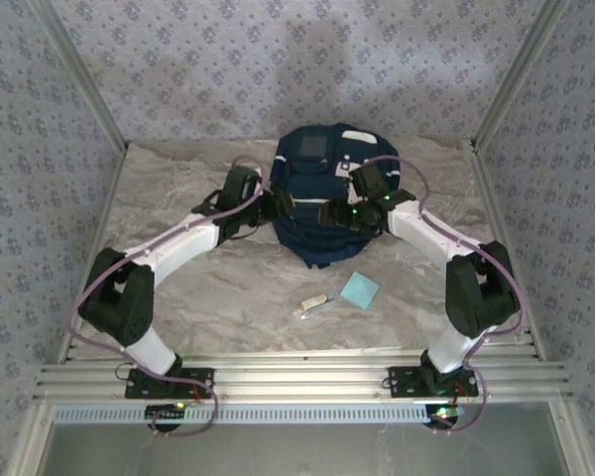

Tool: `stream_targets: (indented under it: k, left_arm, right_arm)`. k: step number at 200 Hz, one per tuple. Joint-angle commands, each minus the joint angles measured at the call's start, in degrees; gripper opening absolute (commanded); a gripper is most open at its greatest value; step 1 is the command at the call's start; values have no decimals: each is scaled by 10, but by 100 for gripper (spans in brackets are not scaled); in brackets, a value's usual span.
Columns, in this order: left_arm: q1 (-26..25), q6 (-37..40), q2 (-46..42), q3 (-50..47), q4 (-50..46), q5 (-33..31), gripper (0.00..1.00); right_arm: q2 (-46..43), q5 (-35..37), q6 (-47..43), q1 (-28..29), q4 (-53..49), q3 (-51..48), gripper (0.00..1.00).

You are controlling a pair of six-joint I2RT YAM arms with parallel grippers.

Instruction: Pack books, pencil case, and school supplies into a backpack

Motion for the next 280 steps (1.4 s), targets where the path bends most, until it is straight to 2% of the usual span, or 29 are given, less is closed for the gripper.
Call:
stream_targets:
  k: [1, 55, 98, 131, 154, 179, 188, 206, 223, 256, 267, 280]
  left_arm:
    - [-3, 99, 45, 53, -96, 0, 49]
    - [-11, 95, 148, 159, -177, -16, 48]
    - [-18, 100, 205, 212, -234, -24, 44]
    - [-21, 111, 221, 222, -252, -27, 36]
    - [-21, 125, 235, 228, -274, -28, 21]
    - [-20, 142, 236, 224, -297, -39, 19]
    - [-20, 147, 236, 225, -304, -39, 21]
    - [-21, 150, 239, 235, -319, -35, 37]
    - [-21, 144, 238, 244, -321, -11, 45]
    - [-31, 122, 218, 254, -306, 10, 49]
    - [-38, 123, 215, 260, -306, -4, 49]
    - [-47, 135, 226, 283, -332, -47, 50]
  right_arm:
    - [0, 27, 13, -10, 9, -9, 76]
    - [31, 24, 8, -14, 21, -9, 76]
    - [38, 28, 10, -4, 24, -39, 76]
    - [57, 25, 18, 3, 37, -50, 76]
    - [84, 52, 14, 18, 26, -48, 75]
    - [111, 80, 13, 35, 16, -51, 75]
    - [116, 79, 18, 36, 21, -58, 75]
    - [124, 75, 26, 37, 28, -63, 75]
    - [122, 74, 25, 39, 29, -60, 75]
    - [114, 92, 13, 44, 13, -43, 75]
    - [115, 92, 12, 44, 11, -41, 75]
    - [116, 89, 12, 44, 11, -41, 75]
